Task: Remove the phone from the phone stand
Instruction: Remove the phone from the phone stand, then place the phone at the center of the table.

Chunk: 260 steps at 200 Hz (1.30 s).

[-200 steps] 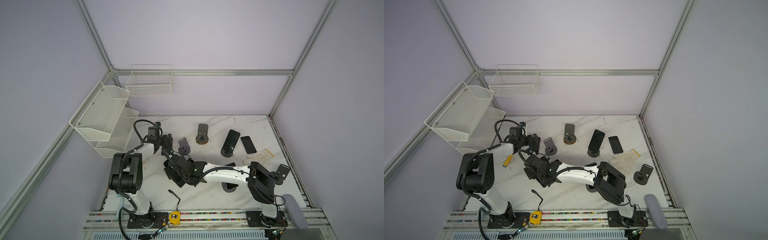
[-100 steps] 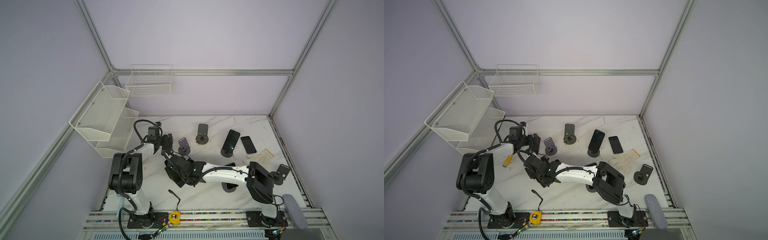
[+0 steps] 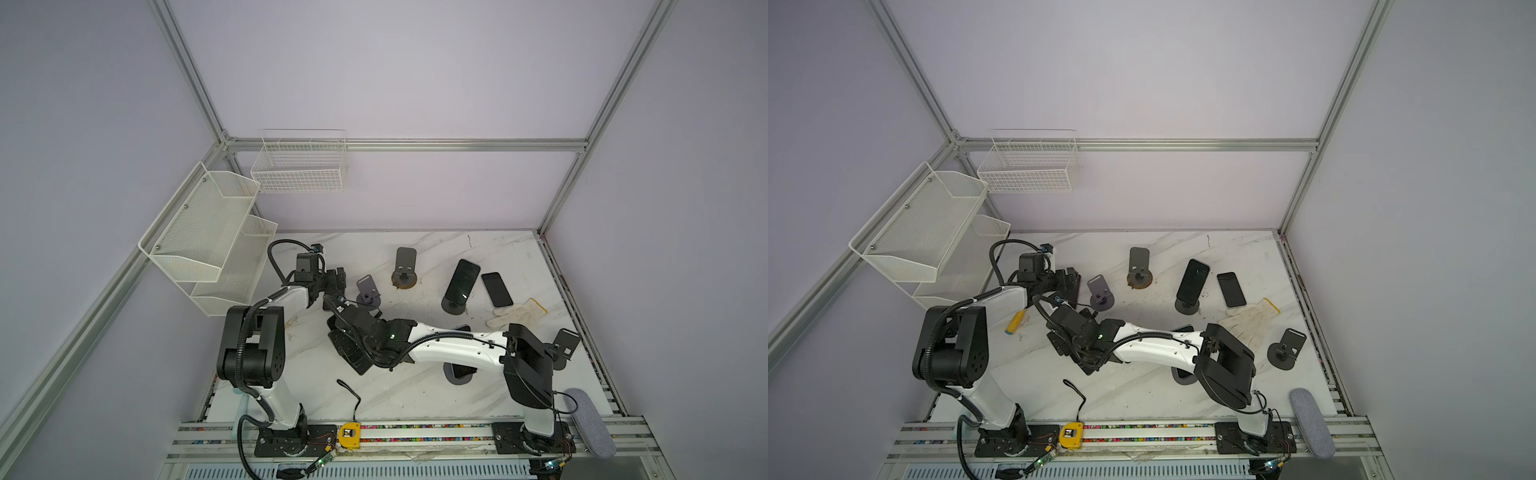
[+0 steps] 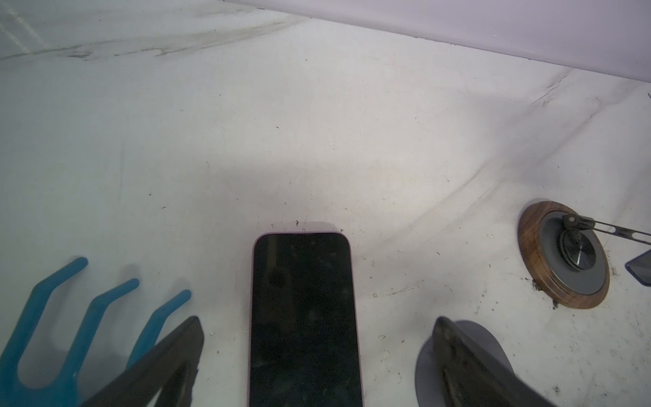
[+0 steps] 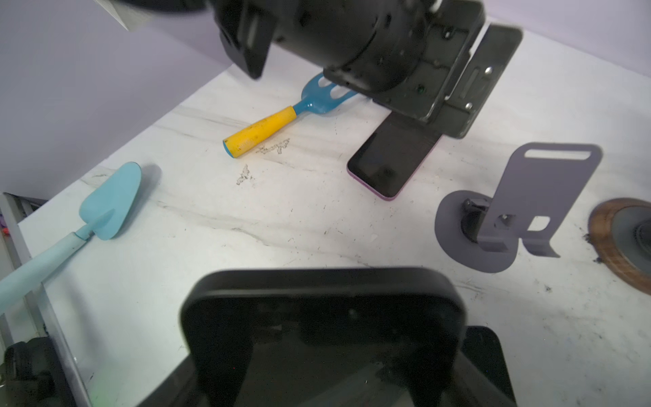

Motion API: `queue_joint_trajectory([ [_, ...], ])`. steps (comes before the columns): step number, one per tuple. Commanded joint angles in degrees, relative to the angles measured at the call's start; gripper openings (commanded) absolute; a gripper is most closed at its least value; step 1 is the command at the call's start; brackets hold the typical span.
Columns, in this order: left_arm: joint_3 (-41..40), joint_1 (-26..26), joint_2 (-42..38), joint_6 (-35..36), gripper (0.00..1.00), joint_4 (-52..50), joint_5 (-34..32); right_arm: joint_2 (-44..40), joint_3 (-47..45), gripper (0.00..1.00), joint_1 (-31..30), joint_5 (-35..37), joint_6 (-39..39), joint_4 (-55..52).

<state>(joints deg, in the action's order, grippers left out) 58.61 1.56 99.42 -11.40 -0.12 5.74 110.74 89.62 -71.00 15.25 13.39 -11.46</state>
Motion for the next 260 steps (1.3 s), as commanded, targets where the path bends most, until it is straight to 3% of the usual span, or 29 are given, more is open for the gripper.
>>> queue_joint_trajectory([
  [1,0.3,-0.4,-1.2,-0.2,1.0,1.2,0.6,-6.4,0.7,0.65,-0.2,1.1,-2.9,2.6],
  [62,0.9,-0.4,-0.6,-0.2,1.0,0.9,0.5,-10.9,0.8,0.65,4.6,2.9,-7.5,1.8],
  [145,0.5,-0.9,-0.8,-2.4,1.0,1.3,-2.0,-12.0,-2.4,0.64,20.8,-5.1,-11.8,1.1],
  [198,1.1,-1.1,-0.4,-2.7,1.0,0.6,-2.2,-7.3,-2.8,0.64,25.0,-7.2,-14.9,-0.9],
  [260,1.7,-1.2,-0.1,-3.1,1.0,-0.5,-2.7,-2.5,-3.5,0.65,25.2,-8.2,-16.9,-7.2],
])
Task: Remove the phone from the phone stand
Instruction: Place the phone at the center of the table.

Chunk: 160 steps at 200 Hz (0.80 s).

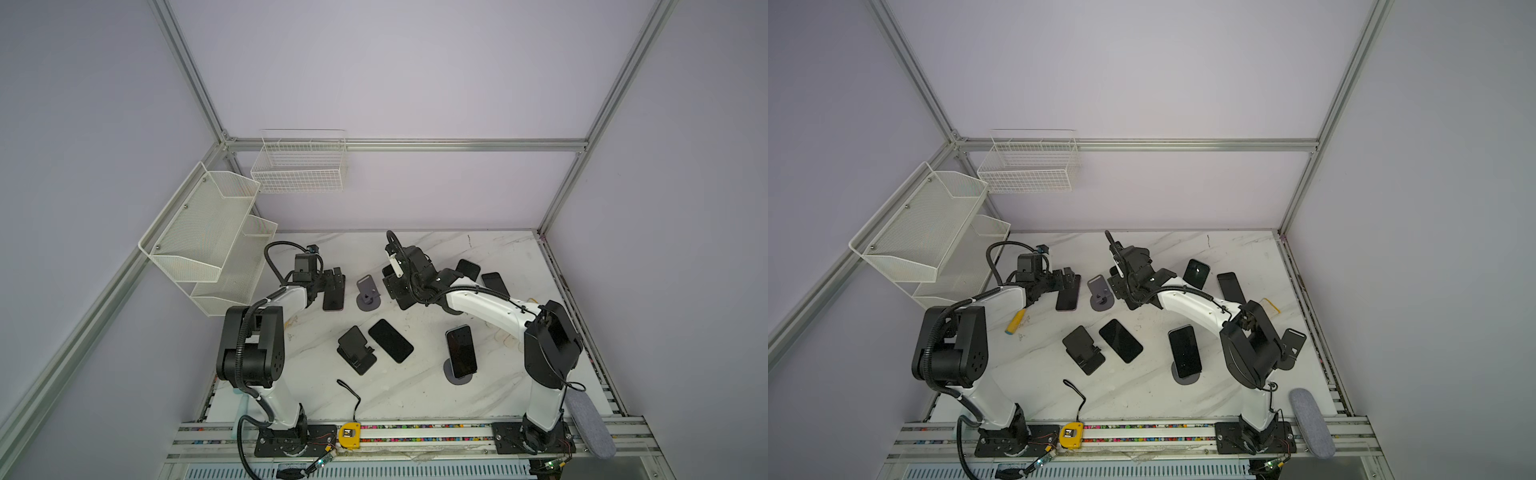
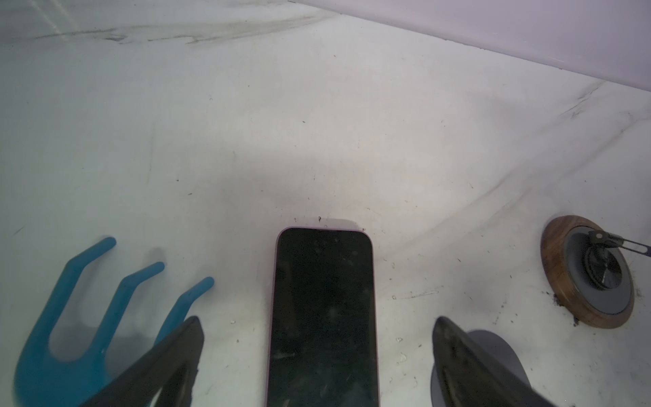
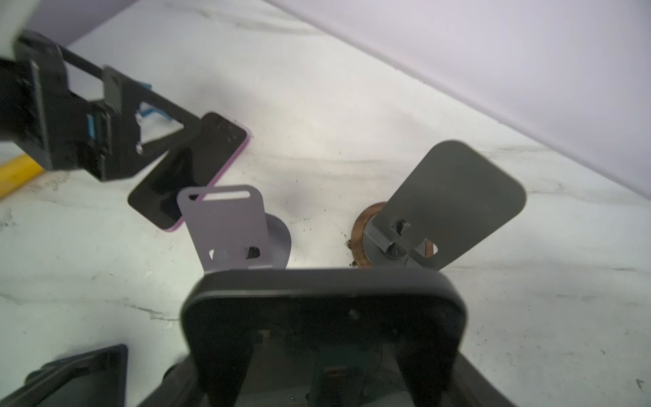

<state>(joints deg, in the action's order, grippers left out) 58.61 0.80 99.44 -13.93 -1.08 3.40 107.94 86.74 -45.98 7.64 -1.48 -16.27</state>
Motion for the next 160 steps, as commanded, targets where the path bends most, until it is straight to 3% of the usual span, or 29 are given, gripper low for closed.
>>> queue_joint_trajectory([
  [1,1.6,-0.5,-0.1,-0.6,1.0,0.5,-0.4,0.3,-0.7,0.65,0.2,-0.6,-2.1,-2.3],
  [37,1.5,-0.4,-0.3,-0.7,1.0,0.7,-0.3,2.7,-1.1,0.65,0.6,1.5,-2.7,-3.9],
  [160,0.2,-0.6,-1.3,-0.7,1.0,1.4,-0.1,7.2,-4.6,0.65,2.2,-1.5,-3.4,-4.8],
])
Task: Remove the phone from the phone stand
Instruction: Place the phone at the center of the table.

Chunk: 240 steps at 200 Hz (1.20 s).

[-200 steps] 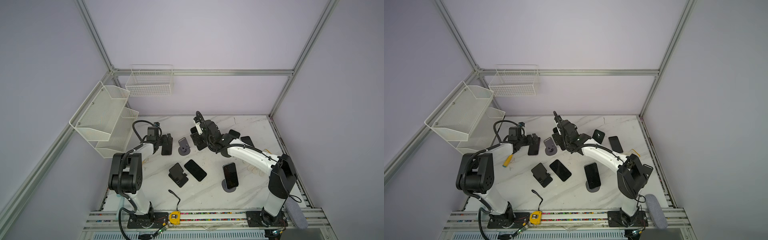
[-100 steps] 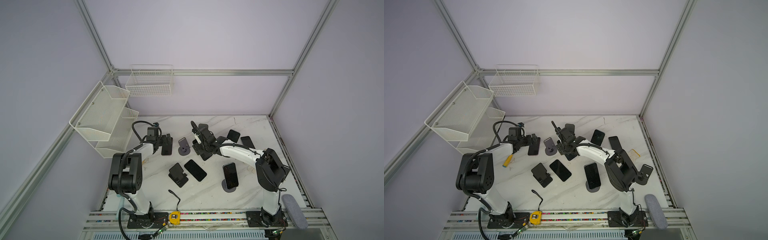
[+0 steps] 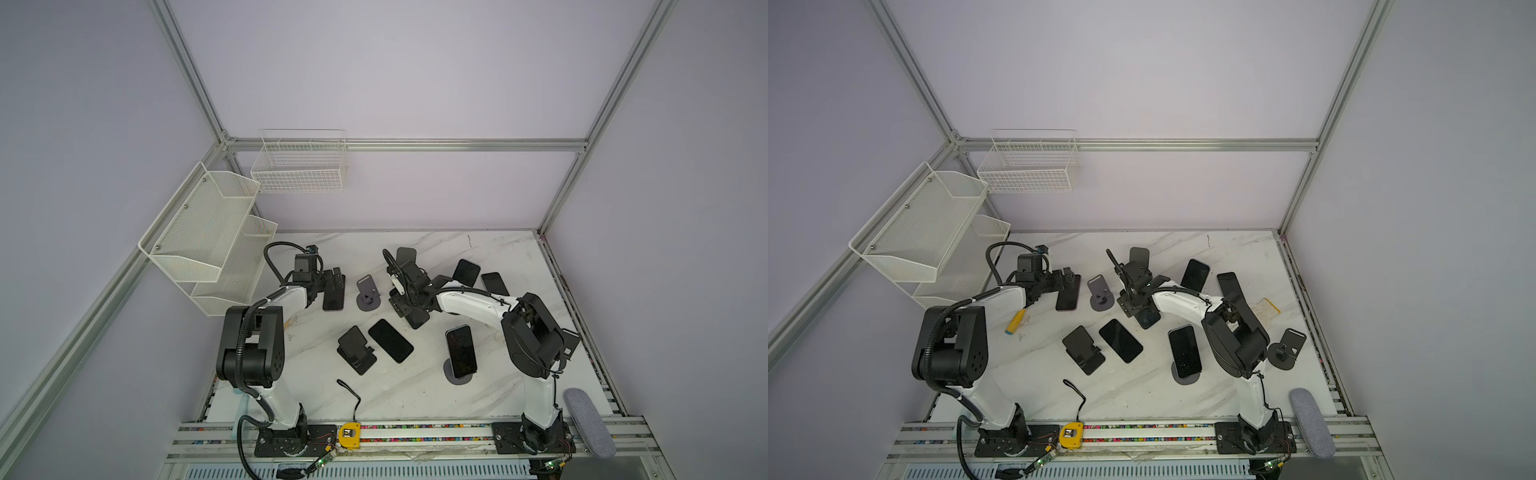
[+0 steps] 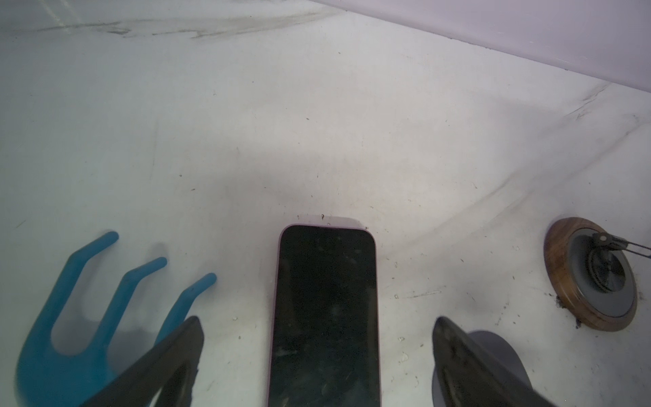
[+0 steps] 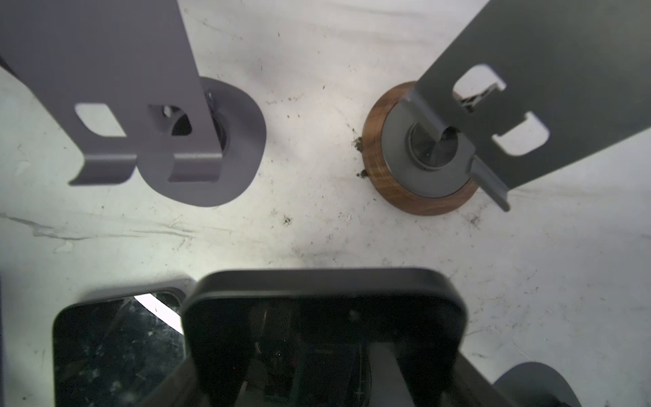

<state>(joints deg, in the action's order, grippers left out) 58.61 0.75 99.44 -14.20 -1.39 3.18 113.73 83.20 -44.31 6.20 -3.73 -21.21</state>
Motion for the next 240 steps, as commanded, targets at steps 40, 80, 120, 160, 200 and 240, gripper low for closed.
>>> queue_joint_trajectory([
  [40,-0.8,-0.5,-2.0,-0.6,1.0,2.5,-0.6,2.1,-2.8,0.65,0.5,0.7,-1.7,0.6],
  [80,-0.7,-0.5,-2.0,-0.5,1.0,2.5,0.0,2.8,-4.1,0.65,0.5,1.0,-1.1,1.6],
  [120,-0.7,-0.5,-2.1,-0.5,1.0,2.6,-0.5,3.5,-4.1,0.65,0.5,1.6,0.0,0.9],
  [160,-1.1,-0.5,-2.4,-0.7,1.0,3.0,-0.9,4.9,-3.4,0.65,0.6,1.3,-0.1,-0.8],
  [200,-1.4,-0.5,-2.5,-0.8,1.0,3.4,-1.1,6.1,-3.5,0.66,0.5,0.4,0.0,-1.4],
  [240,-1.4,-0.5,-2.5,-0.8,1.0,3.5,-1.1,7.9,-3.6,0.67,0.5,0.2,0.0,-1.8],
])
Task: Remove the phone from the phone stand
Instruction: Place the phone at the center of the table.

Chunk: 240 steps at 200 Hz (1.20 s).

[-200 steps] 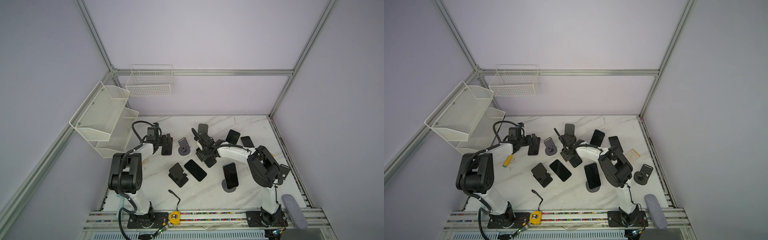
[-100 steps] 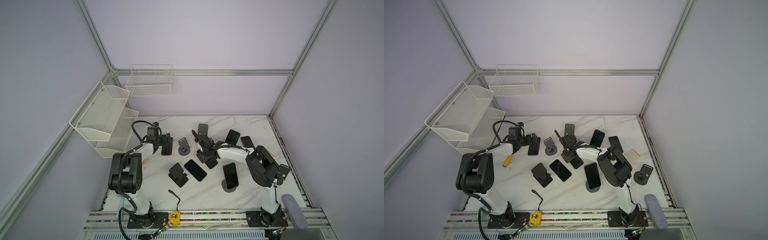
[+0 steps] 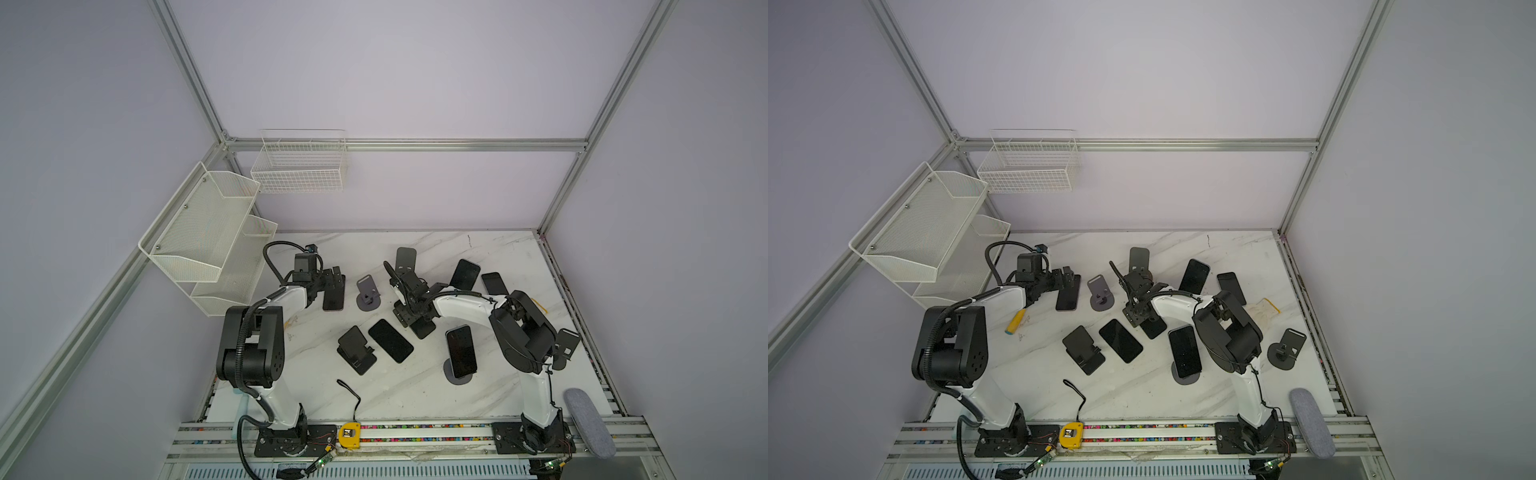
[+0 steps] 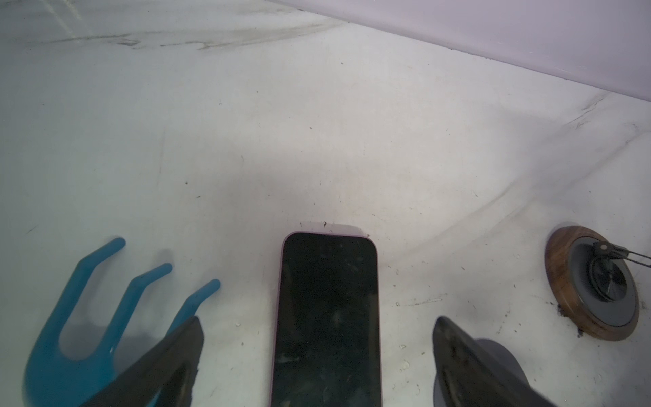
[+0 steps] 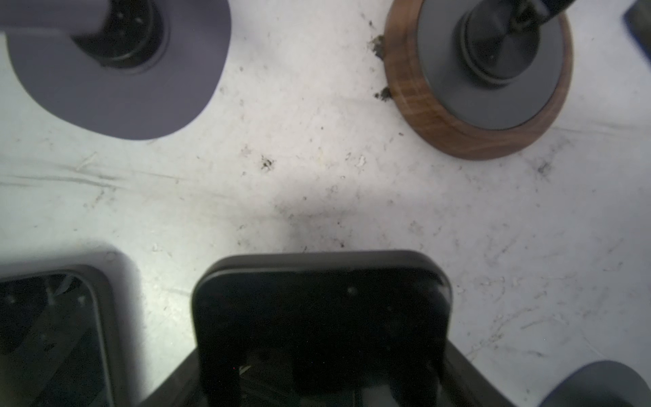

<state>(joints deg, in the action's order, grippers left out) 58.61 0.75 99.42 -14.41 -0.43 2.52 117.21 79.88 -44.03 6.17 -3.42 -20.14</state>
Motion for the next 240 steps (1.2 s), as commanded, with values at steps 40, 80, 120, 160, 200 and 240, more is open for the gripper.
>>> queue_joint_trajectory([
  [40,-1.5,-0.5,-2.5,-0.5,1.0,2.7,-0.4,4.5,-0.8,0.7,0.3,-1.7,-1.0,-2.0],
  [80,-0.6,-0.5,-1.9,-0.5,1.0,1.9,-0.2,3.6,-0.7,0.73,0.3,-3.7,-2.1,-3.3],
  [120,-0.3,-0.6,-1.7,-0.6,1.0,1.5,-0.4,4.1,-0.4,0.74,0.3,-3.9,-1.7,-4.4],
  [160,-0.3,-0.5,-1.6,-0.5,1.0,1.8,-0.2,3.1,-0.6,0.77,0.3,-4.0,-2.1,-5.8],
  [200,-1.0,-0.5,-2.2,-0.6,1.0,2.5,-0.3,3.3,-1.0,0.78,0.3,-3.7,-2.5,-5.7],
  [240,-1.7,-0.5,-2.6,-0.3,1.0,3.3,0.4,3.0,-1.3,0.79,0.3,-4.1,-2.2,-5.6],
])
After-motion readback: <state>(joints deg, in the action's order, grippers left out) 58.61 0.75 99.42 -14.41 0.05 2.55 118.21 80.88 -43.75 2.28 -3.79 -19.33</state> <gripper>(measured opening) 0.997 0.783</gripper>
